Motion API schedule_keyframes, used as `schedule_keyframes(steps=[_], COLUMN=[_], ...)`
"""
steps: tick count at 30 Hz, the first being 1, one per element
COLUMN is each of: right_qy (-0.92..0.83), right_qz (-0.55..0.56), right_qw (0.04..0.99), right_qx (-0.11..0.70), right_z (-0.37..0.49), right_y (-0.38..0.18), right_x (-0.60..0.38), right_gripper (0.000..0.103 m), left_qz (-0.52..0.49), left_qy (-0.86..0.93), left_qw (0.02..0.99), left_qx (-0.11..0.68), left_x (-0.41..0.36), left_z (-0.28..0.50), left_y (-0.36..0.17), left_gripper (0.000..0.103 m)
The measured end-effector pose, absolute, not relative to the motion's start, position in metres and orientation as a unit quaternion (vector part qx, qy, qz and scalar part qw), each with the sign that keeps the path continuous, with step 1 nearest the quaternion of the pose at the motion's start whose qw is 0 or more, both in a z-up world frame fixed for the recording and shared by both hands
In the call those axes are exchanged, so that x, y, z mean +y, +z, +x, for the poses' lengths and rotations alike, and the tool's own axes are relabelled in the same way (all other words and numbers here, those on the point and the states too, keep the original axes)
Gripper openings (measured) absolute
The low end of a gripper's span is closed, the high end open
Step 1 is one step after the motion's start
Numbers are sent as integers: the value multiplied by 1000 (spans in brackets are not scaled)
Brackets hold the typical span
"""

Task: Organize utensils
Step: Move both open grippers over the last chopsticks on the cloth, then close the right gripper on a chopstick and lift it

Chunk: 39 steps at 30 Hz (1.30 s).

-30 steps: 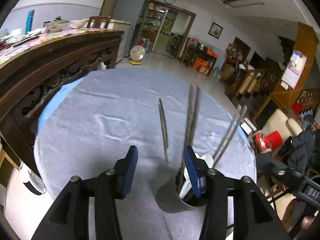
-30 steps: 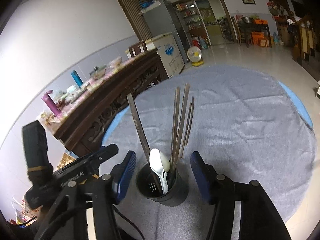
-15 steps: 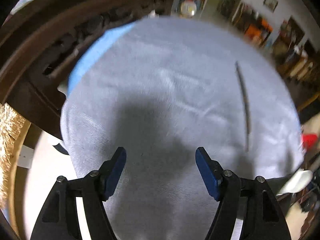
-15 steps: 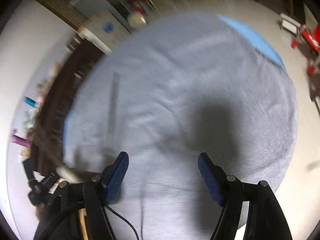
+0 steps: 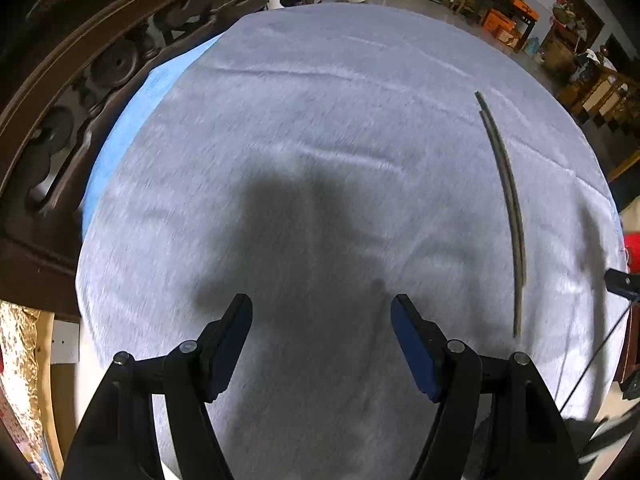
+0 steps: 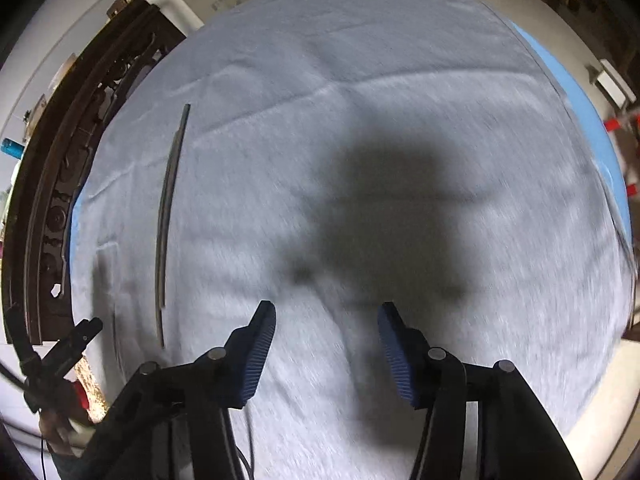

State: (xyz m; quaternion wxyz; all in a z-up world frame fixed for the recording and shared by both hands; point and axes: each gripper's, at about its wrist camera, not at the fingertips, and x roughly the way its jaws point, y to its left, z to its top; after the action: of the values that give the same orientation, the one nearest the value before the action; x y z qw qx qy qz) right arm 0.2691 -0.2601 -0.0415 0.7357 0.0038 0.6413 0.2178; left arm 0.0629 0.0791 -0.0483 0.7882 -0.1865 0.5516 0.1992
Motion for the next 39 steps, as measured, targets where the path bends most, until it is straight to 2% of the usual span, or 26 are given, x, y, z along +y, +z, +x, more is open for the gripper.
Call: schedule_keyframes(steps=[3,6,15,31,39], right_qy=[227,243,277,264,261], right_qz=[-6,-23,-68,-108,-145], right_qw=[734,725,698,678,680], right_qx=[640,644,657,677,670], right_z=[282,294,328,356,348], right_y=[-41,-41,-39,-65,-61], right_x=[-238,-208,-109,-22,5], right_gripper=[57,47,39,12,11], left_qz=[-182,-171,-189,-200,-191], left_qy=[192,187,180,171,169], left_qw=[793,798,790,785,788], left_qx=[549,547,555,561,560], left_x=[77,72,74,90,88], left_z=[78,89,89,99,108], left_y=[-46,-44,-53,-62,-57], left_gripper=[72,72,72,72,72])
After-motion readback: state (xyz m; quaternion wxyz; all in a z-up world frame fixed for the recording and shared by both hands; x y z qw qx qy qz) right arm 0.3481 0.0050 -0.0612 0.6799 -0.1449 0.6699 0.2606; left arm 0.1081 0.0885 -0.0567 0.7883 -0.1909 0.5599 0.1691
